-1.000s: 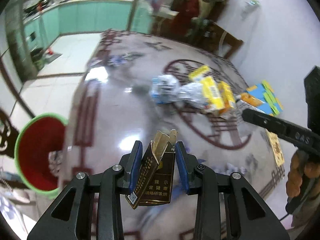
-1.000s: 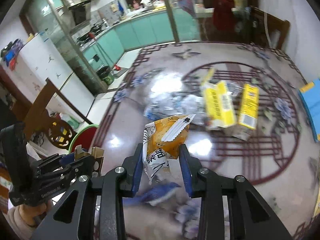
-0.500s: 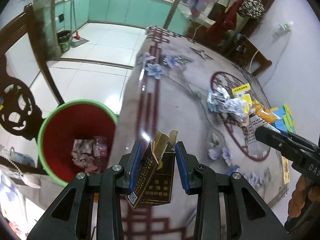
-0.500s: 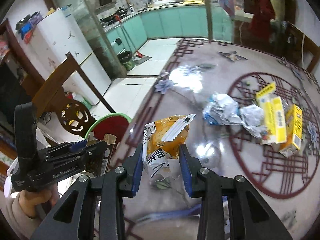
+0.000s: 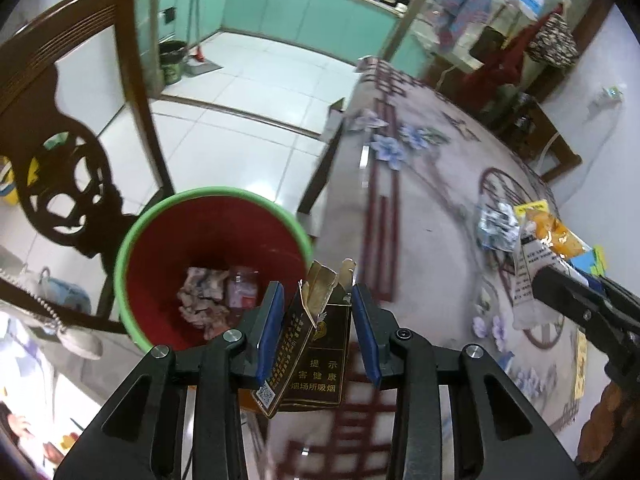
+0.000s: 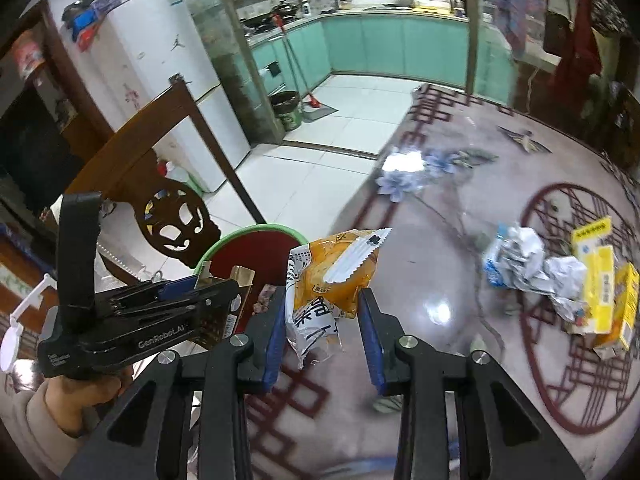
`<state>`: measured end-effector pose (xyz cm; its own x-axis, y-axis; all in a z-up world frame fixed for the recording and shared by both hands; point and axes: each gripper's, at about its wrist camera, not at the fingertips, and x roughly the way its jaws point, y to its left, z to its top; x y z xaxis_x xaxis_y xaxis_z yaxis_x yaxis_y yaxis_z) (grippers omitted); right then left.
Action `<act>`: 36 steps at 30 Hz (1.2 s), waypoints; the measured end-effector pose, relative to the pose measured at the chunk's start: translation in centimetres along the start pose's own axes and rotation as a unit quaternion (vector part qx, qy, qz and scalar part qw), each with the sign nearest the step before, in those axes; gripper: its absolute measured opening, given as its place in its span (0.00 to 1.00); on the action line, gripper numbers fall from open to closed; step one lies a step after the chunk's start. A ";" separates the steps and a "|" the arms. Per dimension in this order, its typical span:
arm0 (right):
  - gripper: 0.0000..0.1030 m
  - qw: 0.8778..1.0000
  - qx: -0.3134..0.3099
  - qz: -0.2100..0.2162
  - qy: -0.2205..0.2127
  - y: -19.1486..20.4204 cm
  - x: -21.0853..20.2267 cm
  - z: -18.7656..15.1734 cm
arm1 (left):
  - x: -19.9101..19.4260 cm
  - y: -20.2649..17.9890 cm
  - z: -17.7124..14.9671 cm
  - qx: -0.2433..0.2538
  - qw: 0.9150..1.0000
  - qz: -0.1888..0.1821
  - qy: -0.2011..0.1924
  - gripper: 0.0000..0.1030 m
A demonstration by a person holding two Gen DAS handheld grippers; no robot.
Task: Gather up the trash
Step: 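Carry pack and wrapper to the red bucket and open both tools, then grasp plastic bag with left tool while right tool grasps yellow iced tea carton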
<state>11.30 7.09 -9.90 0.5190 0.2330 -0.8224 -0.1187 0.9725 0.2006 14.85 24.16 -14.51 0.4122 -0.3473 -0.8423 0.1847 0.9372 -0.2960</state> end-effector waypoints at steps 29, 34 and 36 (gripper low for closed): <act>0.36 0.995 -0.070 0.061 0.026 5.9 8.9 3.4 | 4.1 7.1 2.7 -0.032 0.995 0.087 0.022 0.36; 0.61 0.996 -0.071 0.058 -0.010 5.9 8.0 3.4 | 3.9 7.1 2.9 -0.038 0.993 0.109 0.013 0.71; 0.61 0.996 -0.069 0.056 -0.018 5.7 7.6 3.5 | 3.4 6.7 2.9 -0.033 0.993 0.109 0.006 0.72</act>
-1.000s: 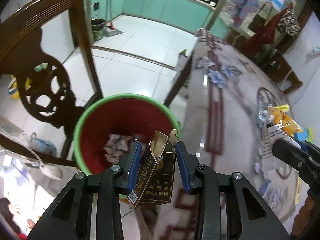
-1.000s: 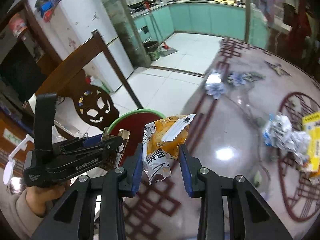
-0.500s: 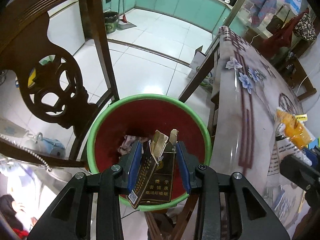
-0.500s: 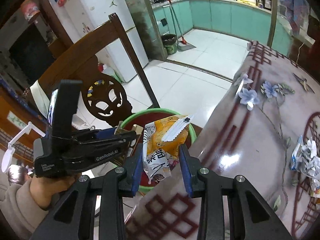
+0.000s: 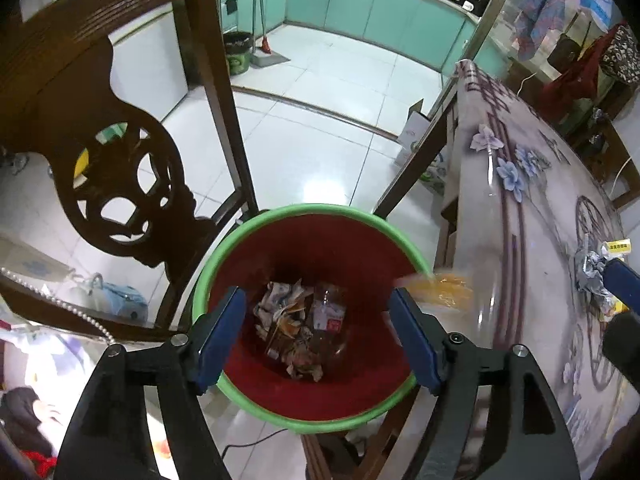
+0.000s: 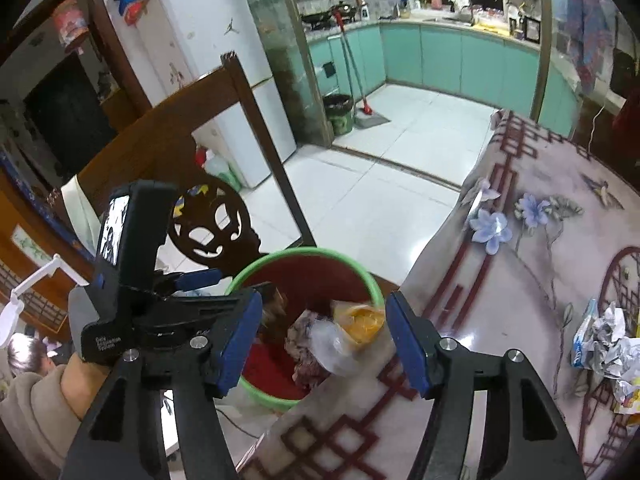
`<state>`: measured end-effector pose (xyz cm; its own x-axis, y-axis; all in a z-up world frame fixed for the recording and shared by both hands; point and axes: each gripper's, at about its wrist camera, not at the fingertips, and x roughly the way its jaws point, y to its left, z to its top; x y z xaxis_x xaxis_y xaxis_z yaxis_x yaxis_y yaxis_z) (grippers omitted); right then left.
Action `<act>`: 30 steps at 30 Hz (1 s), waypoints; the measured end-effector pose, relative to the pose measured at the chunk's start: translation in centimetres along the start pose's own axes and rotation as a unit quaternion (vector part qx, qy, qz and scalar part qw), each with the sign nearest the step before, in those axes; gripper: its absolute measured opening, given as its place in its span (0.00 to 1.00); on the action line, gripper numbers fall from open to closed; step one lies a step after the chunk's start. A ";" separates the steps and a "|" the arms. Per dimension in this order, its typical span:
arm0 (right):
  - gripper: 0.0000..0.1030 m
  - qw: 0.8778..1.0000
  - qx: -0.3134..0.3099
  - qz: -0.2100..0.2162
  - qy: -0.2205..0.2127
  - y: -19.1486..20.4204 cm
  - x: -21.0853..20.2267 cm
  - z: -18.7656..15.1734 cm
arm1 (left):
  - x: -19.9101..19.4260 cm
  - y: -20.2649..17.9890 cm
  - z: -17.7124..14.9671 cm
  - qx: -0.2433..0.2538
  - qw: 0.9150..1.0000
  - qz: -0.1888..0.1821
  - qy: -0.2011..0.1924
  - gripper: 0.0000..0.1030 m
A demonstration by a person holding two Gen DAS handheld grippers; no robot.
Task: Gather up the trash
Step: 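Grasp plastic bag with left tool while right tool grasps yellow iced tea carton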
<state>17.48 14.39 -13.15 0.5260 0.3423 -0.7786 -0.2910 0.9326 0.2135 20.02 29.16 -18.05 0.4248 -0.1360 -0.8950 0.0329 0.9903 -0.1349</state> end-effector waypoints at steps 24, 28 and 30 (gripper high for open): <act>0.61 0.916 0.272 -0.295 -0.019 -30.7 -21.6 -11.0 | -7.7 -14.6 -4.7 0.108 0.990 -0.080 -0.035 0.74; 0.61 0.898 0.335 -0.286 -0.004 -37.1 -22.4 -12.7 | -8.6 -19.0 -6.8 0.120 0.987 -0.101 -0.027 0.74; 0.61 0.898 0.350 -0.266 0.020 -39.8 -20.3 -13.3 | -8.7 -21.3 -7.9 0.132 0.986 -0.104 -0.021 0.75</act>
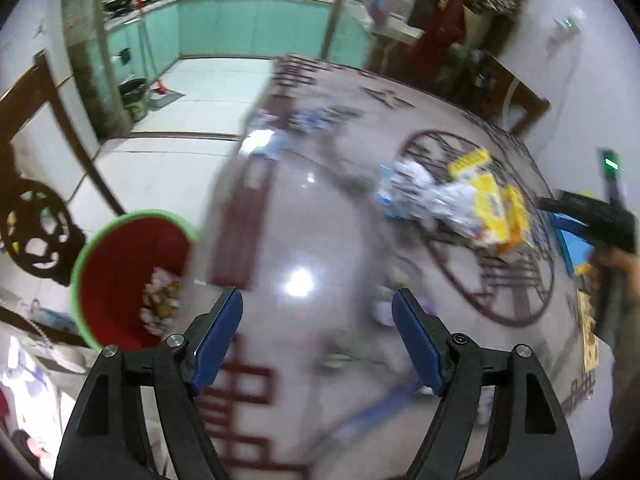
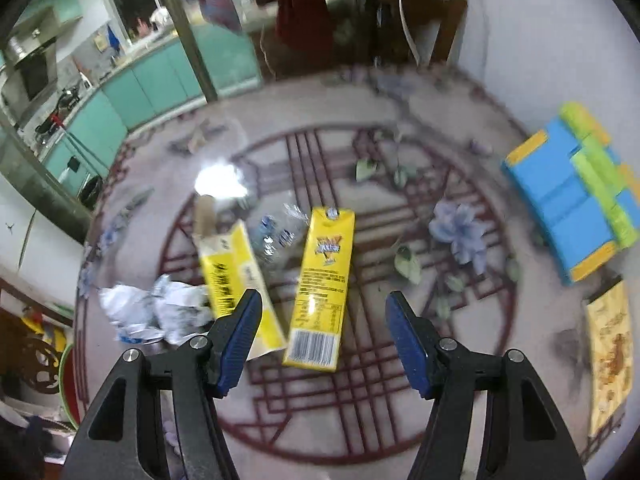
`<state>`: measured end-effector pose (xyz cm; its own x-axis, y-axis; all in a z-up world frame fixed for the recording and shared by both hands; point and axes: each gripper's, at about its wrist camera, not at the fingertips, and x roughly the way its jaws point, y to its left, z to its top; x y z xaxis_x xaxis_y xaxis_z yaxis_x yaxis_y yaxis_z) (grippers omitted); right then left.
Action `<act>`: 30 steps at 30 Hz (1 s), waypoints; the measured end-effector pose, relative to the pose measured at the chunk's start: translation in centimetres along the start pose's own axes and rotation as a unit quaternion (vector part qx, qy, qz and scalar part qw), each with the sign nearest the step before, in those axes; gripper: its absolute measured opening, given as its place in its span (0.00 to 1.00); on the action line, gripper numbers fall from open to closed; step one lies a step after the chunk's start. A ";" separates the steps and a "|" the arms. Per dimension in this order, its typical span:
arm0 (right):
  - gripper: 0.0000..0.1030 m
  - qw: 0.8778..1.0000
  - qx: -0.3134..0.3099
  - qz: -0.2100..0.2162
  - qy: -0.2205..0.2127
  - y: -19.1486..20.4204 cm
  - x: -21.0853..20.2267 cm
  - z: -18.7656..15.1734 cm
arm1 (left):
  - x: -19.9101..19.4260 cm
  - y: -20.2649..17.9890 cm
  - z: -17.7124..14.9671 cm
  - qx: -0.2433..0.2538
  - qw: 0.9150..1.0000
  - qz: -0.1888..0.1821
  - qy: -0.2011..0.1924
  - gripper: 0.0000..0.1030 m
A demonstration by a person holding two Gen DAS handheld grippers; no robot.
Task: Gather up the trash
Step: 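Grasp plastic bag with left tool while right tool grasps yellow iced tea carton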
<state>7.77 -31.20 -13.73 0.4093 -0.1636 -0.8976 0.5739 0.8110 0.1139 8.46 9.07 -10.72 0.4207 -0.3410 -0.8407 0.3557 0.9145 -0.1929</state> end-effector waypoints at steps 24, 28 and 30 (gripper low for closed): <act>0.32 0.992 -0.030 0.123 0.009 -6.6 0.6 -3.3 | 15.6 -11.3 9.3 -0.056 0.997 0.040 0.021 0.79; 0.32 0.994 -0.029 0.109 0.015 -7.4 1.3 -3.0 | 17.2 -11.0 8.8 -0.065 0.996 0.050 0.037 0.61; 0.32 0.994 -0.026 0.109 0.018 -7.7 1.5 -2.9 | 17.3 -10.9 8.5 -0.064 0.996 0.043 0.039 0.54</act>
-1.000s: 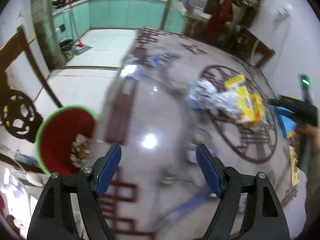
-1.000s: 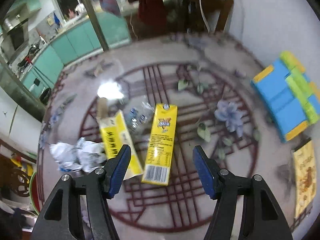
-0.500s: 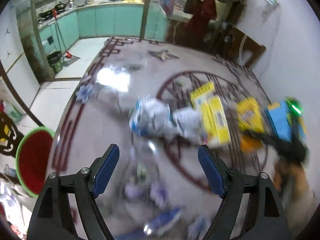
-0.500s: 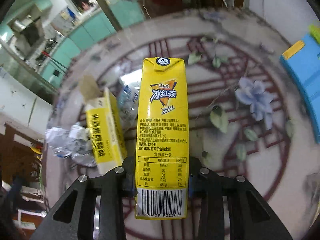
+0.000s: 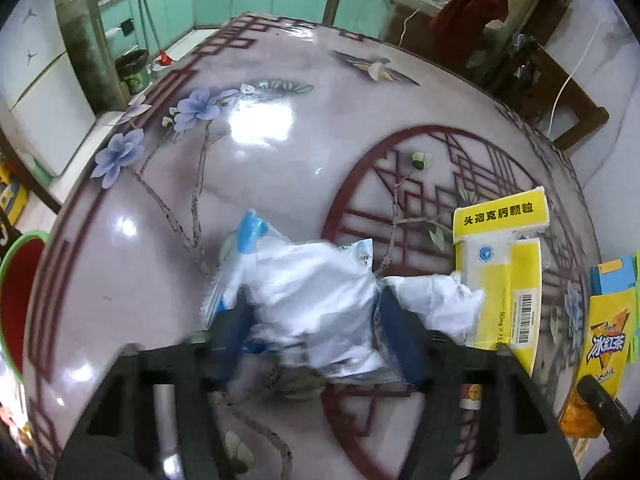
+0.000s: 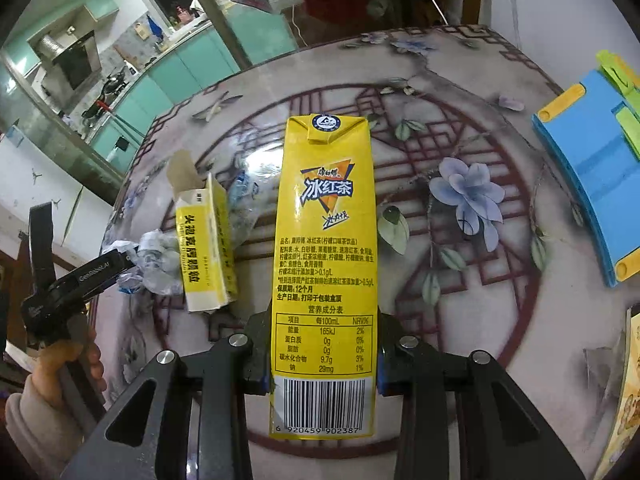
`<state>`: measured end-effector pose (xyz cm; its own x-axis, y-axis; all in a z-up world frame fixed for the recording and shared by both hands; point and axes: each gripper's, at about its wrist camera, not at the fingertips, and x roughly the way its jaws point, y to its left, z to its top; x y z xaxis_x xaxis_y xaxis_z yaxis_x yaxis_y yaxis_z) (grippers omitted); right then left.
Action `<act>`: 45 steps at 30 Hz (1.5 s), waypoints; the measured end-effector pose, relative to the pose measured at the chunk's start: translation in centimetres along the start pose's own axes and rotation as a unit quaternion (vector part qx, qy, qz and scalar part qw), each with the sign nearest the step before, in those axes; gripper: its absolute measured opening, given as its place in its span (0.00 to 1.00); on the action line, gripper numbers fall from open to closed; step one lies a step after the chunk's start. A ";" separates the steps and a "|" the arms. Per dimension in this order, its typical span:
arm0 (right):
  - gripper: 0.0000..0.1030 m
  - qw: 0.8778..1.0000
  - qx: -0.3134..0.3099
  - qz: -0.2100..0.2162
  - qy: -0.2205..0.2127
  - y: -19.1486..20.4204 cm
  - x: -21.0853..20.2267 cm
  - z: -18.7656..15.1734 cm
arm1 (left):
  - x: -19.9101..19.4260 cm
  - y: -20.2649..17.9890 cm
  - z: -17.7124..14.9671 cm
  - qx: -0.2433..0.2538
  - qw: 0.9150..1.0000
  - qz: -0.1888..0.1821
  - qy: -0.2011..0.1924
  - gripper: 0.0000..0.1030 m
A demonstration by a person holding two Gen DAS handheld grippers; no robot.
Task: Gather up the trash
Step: 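Grasp plastic bag with left tool while right tool grasps yellow iced tea carton, then carry crumpled white bag and iced tea carton over the red bucket, open both tools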
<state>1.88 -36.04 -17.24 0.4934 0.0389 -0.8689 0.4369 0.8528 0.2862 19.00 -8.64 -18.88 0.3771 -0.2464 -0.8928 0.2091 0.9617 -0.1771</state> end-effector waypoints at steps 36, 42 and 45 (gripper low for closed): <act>0.32 0.983 -0.172 0.049 -0.049 18.6 -6.8 -6.3 | -15.3 9.1 -7.0 0.012 0.996 -0.027 -0.088 0.53; 0.32 0.979 -0.193 0.059 -0.041 22.8 -6.2 -7.6 | -15.7 13.0 -7.2 -0.006 0.996 -0.019 -0.086 0.53; 0.32 0.977 -0.201 0.060 -0.037 24.9 -5.8 -8.2 | -15.9 15.0 -7.0 -0.014 0.996 -0.017 -0.086 0.53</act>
<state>3.75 -10.82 -8.38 0.5830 0.1256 -0.8027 0.0499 0.9806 0.1897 9.83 10.49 -10.25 0.5201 -0.2928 -0.8024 0.1990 0.9551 -0.2195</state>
